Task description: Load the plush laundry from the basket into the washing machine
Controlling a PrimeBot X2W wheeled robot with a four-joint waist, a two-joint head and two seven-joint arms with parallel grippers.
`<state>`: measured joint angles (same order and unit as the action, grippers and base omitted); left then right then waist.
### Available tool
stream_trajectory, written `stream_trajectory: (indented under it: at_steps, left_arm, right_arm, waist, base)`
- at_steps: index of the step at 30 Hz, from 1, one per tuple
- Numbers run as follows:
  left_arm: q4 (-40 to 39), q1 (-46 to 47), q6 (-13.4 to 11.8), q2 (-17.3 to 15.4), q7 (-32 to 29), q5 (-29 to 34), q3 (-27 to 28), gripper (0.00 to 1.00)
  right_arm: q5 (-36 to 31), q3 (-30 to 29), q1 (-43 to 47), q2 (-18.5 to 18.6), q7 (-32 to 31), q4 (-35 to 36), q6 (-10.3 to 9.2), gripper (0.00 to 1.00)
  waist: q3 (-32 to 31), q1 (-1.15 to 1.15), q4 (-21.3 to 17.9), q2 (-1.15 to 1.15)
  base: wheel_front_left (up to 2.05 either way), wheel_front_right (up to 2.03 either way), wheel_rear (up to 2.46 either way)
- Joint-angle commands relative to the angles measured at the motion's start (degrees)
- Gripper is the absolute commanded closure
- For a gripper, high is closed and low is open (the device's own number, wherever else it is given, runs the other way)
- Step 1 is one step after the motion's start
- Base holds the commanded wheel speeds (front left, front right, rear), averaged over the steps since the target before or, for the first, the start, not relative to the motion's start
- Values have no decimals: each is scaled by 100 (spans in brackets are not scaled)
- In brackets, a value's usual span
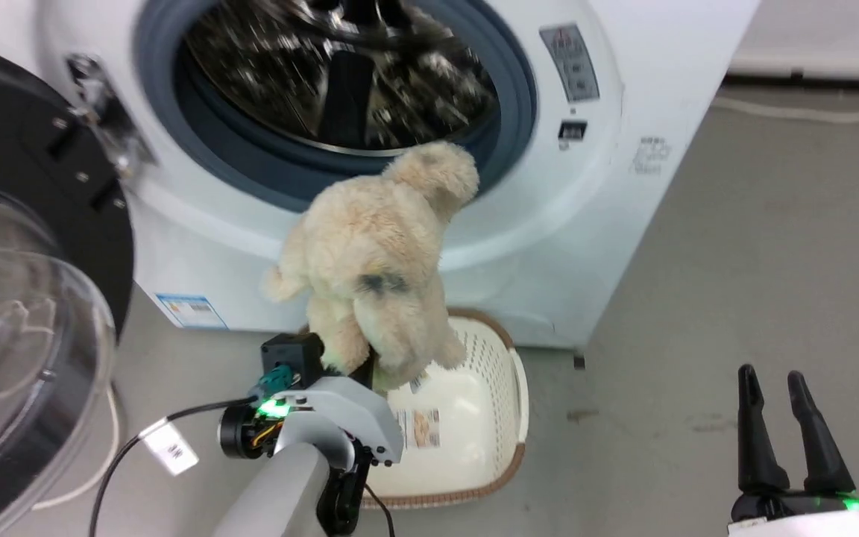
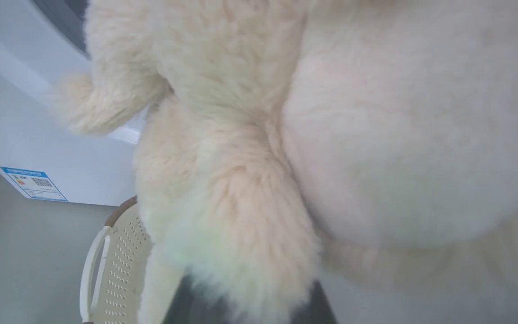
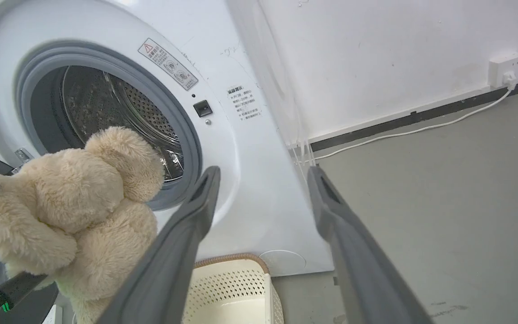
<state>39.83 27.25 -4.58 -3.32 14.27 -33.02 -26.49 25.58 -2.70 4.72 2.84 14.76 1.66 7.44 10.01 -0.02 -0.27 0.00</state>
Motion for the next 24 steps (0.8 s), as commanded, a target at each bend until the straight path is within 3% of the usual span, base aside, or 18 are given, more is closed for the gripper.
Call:
stream_trajectory:
  at_steps: [1, 10, 24]
  left_arm:
    - [-259, -129, -73, -65, 72, 115, 110, 100]
    - [-1137, -306, -310, -296, 72, 820, 413, 100]
    - [-777, 775, -243, -319, 73, 987, 1087, 100]
  right_arm:
    - [-32, -7, 97, 4, 24, -10, 5, 0]
    - [0, 15, 257, 4, 24, 8, 5, 0]
    - [-93, -1, 34, 4, 24, 130, 5, 0]
  waist:
    - [-249, 2, 92, 0]
    - [-339, 2, 46, 0]
    - [240, 2, -140, 0]
  base:
    - [0, 0, 0]
    - [0, 0, 0]
    - [0, 0, 0]
